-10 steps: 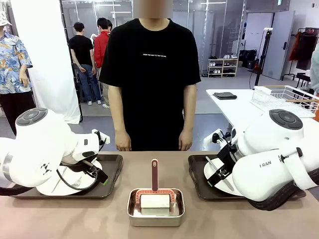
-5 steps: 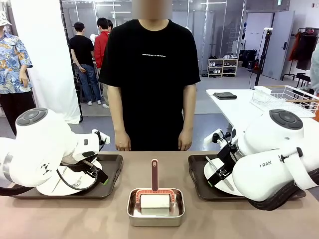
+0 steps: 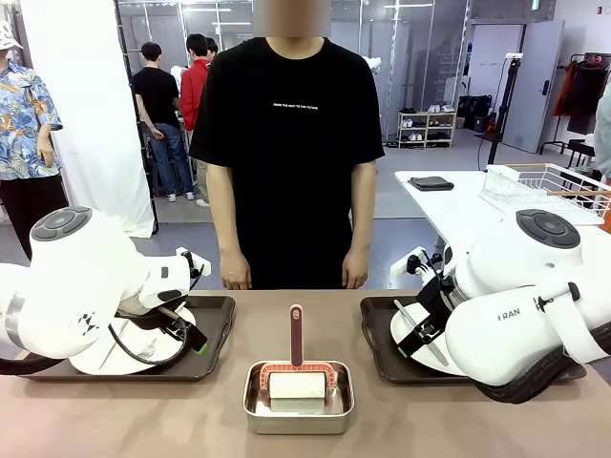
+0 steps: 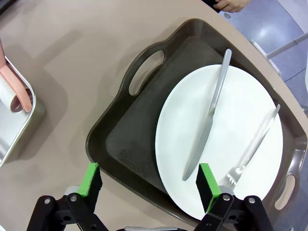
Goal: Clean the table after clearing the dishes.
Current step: When the left (or right) Handle tray is removed, use the left hand (or right hand) to clean the left (or right) side of the table with the Lint Roller.
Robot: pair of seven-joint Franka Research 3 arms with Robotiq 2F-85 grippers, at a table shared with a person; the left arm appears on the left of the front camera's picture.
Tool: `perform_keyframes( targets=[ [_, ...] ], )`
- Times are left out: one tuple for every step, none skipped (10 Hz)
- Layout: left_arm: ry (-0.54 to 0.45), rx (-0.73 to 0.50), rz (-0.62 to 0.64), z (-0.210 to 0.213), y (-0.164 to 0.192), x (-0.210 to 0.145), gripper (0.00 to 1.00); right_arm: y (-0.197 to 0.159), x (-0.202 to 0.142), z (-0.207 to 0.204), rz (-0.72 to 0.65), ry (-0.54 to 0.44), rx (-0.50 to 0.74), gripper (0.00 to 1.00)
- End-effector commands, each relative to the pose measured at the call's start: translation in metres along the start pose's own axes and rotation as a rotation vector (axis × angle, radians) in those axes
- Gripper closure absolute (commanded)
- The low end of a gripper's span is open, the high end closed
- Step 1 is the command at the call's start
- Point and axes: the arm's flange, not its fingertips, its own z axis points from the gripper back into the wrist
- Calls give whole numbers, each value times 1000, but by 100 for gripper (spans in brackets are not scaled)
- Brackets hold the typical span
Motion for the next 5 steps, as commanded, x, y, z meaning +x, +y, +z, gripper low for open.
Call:
perform_keyframes(
  targets=[
    [0,0,1,0,0,0,0,1,0,0,0,0,1,0],
    [0,0,0,0,0,0,0,0,0,0,0,0,0,0],
    [20,-5,-20,8,9,12,0,-10,13,11,-50,14,86,0],
    [44,-36,-14,18,20,29,0,-21,27,19,-105,38,186,0],
    [65,-83,14,25,35,40,0,-35,39,25,-137,60,262,0]
  ],
)
